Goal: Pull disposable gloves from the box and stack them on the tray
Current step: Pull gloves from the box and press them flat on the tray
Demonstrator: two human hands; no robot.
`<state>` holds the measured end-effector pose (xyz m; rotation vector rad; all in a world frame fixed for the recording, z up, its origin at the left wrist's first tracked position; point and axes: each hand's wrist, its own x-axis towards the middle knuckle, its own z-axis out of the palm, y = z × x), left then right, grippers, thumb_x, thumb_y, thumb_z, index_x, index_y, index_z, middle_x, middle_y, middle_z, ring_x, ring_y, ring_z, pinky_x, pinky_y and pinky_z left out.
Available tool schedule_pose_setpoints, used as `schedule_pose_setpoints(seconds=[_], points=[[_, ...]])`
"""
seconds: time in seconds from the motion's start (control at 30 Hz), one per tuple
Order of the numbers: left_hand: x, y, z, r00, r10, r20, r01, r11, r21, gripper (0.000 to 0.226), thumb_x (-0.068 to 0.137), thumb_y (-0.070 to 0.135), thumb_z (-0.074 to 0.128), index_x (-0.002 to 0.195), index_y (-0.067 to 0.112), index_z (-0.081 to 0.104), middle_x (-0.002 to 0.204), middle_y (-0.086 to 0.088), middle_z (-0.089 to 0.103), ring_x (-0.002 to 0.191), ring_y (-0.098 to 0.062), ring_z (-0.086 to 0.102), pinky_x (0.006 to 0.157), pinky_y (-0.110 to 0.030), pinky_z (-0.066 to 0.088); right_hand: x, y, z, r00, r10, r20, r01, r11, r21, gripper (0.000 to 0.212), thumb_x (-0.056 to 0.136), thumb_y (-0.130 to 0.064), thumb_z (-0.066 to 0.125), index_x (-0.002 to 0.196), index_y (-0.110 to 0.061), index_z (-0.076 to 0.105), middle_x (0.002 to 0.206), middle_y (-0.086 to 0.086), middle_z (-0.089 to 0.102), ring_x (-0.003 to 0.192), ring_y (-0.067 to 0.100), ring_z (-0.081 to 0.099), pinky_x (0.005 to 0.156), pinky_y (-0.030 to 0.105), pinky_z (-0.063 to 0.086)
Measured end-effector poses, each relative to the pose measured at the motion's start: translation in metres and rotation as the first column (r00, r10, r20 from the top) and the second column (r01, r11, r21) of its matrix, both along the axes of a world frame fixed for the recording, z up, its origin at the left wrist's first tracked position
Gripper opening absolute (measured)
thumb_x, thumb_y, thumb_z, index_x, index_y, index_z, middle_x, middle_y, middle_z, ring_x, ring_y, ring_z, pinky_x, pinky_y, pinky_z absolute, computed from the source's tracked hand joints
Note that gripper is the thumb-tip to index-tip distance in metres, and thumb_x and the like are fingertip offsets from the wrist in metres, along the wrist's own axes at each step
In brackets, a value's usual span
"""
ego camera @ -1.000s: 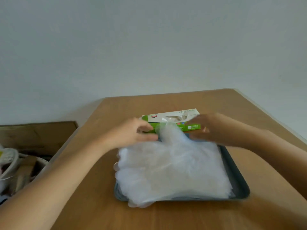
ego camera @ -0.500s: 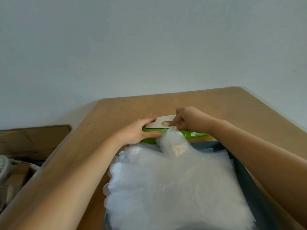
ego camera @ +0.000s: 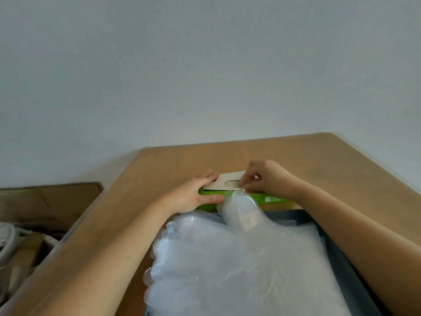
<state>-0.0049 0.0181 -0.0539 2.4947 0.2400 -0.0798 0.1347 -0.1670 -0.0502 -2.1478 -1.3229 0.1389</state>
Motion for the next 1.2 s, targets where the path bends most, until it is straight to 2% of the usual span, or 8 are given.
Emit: schedule_pose_setpoints(seconds=[0.13, 0.27, 0.7, 0.8, 0.9, 1.0, 1.13, 1.2], points=[[0.001, 0.000, 0.001, 1.000, 0.003, -0.008, -0.003, 1.000, -0.010, 0.074, 0.088, 0.044, 0.060, 0.151, 0.030, 0.025, 0.159, 0.016, 0.006, 0.146, -0.005, 0.008, 0.118, -0.027, 0.006, -0.006, 0.008, 0.003, 0.990, 0.018, 0.137, 0.005, 0.986, -0.167, 0.022, 0.089, -0.019, 0.062, 0.106, -0.026, 0.074, 0.075, -0.008, 0.045, 0.065, 0.007, 0.042, 0.058, 0.009, 0.035], [0.000, 0.000, 0.000, 1.000, 0.013, -0.011, -0.013, 1.000, -0.023, 0.074, 0.087, 0.044, 0.061, 0.150, 0.030, 0.026, 0.159, 0.016, 0.006, 0.146, -0.005, 0.007, 0.117, -0.025, 0.005, -0.005, 0.006, 0.001, 0.995, -0.059, 0.083, 0.065, 0.996, -0.068, 0.012, 0.084, -0.010, 0.068, 0.091, -0.013, 0.077, 0.065, -0.015, 0.048, 0.060, -0.001, 0.044, 0.056, 0.006, 0.035], [-0.001, -0.003, 0.003, 0.999, 0.022, -0.030, -0.022, 1.000, -0.012, 0.074, 0.088, 0.044, 0.060, 0.151, 0.029, 0.024, 0.160, 0.013, 0.005, 0.146, -0.005, 0.004, 0.118, -0.027, 0.002, 0.005, 0.001, -0.005, 0.966, -0.120, -0.227, 0.154, 0.978, 0.140, 0.010, 0.089, -0.018, 0.065, 0.080, -0.019, 0.070, 0.065, -0.008, 0.059, 0.056, 0.004, 0.049, 0.057, 0.015, 0.041], [-0.002, -0.003, 0.004, 0.999, 0.016, -0.040, -0.016, 1.000, -0.011, 0.074, 0.088, 0.044, 0.061, 0.151, 0.029, 0.023, 0.160, 0.012, 0.006, 0.146, -0.006, 0.004, 0.119, -0.028, 0.003, 0.011, 0.000, -0.005, 0.844, -0.104, -0.526, 0.282, 0.920, 0.271, 0.014, 0.092, -0.016, 0.062, 0.078, -0.017, 0.067, 0.064, -0.005, 0.056, 0.056, 0.009, 0.051, 0.058, 0.020, 0.046], [-0.002, -0.004, 0.006, 0.999, 0.017, -0.043, -0.018, 1.000, -0.011, 0.073, 0.089, 0.042, 0.061, 0.151, 0.028, 0.024, 0.160, 0.012, 0.009, 0.146, -0.007, 0.008, 0.116, -0.024, 0.005, 0.021, -0.007, -0.001, 0.577, 0.133, -0.806, 0.479, 0.745, 0.465, 0.023, 0.097, -0.013, 0.053, 0.074, -0.010, 0.059, 0.065, -0.001, 0.047, 0.062, 0.013, 0.046, 0.068, 0.026, 0.046], [-0.002, -0.006, 0.008, 0.998, 0.028, -0.054, -0.028, 1.000, -0.004, 0.072, 0.090, 0.042, 0.060, 0.151, 0.028, 0.025, 0.159, 0.014, 0.010, 0.145, -0.007, 0.011, 0.112, -0.019, 0.008, 0.026, -0.021, 0.024, 0.447, 0.419, -0.791, 0.477, 0.636, 0.606, 0.016, 0.091, -0.005, 0.048, 0.079, -0.009, 0.058, 0.068, 0.000, 0.055, 0.065, 0.013, 0.051, 0.069, 0.026, 0.043], [-0.001, -0.007, 0.019, 0.991, 0.034, -0.133, -0.018, 0.993, 0.117, 0.070, 0.088, 0.052, 0.056, 0.149, 0.033, 0.028, 0.159, 0.013, 0.011, 0.146, -0.008, 0.014, 0.117, -0.027, 0.012, -0.003, -0.048, 0.087, 0.571, 0.388, -0.723, 0.193, 0.793, 0.578, 0.019, 0.094, -0.006, 0.044, 0.084, -0.009, 0.060, 0.075, -0.001, 0.063, 0.067, 0.009, 0.060, 0.062, 0.017, 0.050], [-0.004, -0.012, 0.036, 0.998, 0.056, -0.034, -0.053, 0.995, 0.080, 0.070, 0.087, 0.060, 0.047, 0.147, 0.026, 0.037, 0.157, 0.006, 0.024, 0.144, -0.007, 0.019, 0.115, -0.024, 0.016, -0.024, -0.062, 0.109, 0.700, 0.273, -0.660, 0.159, 0.842, 0.516, 0.020, 0.095, -0.006, 0.048, 0.082, -0.008, 0.063, 0.074, 0.002, 0.063, 0.066, 0.011, 0.059, 0.060, 0.017, 0.050]])
